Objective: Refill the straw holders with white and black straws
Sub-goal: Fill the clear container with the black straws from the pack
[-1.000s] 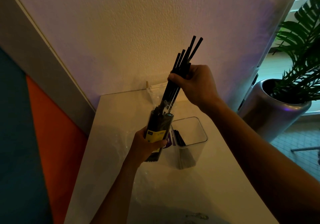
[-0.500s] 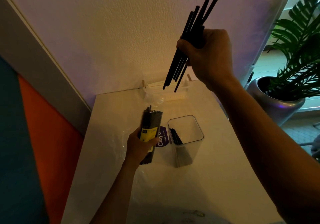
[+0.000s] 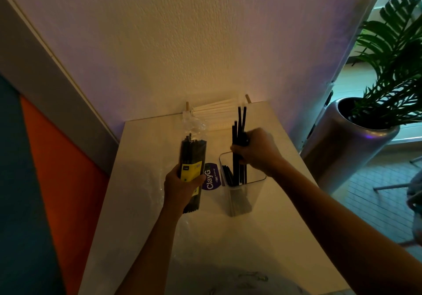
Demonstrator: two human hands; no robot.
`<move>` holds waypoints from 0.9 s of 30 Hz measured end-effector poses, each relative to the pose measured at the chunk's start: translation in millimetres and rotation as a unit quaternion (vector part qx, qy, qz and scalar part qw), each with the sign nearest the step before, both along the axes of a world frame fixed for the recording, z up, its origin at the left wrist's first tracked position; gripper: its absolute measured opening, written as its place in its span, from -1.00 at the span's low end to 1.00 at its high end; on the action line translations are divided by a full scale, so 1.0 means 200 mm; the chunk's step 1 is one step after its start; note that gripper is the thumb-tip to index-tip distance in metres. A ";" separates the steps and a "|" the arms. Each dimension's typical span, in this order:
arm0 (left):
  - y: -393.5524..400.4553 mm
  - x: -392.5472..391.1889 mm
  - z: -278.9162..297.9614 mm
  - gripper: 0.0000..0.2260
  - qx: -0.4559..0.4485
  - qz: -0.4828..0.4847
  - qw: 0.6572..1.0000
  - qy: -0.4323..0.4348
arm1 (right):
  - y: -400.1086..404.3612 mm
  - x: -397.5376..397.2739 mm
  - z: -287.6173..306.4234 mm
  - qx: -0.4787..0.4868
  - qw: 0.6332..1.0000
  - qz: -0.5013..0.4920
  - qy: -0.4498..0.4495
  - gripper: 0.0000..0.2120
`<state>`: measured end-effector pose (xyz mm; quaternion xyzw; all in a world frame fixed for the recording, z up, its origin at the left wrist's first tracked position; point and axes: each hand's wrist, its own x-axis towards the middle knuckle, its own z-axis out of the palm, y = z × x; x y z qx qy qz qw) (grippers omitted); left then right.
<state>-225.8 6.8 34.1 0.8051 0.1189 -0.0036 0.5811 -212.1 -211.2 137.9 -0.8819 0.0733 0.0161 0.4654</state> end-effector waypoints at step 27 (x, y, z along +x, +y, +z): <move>-0.05 0.02 0.05 -0.56 0.053 -0.056 0.996 -0.034 | 0.03 0.12 0.14 -0.103 0.979 0.037 -0.171 -0.88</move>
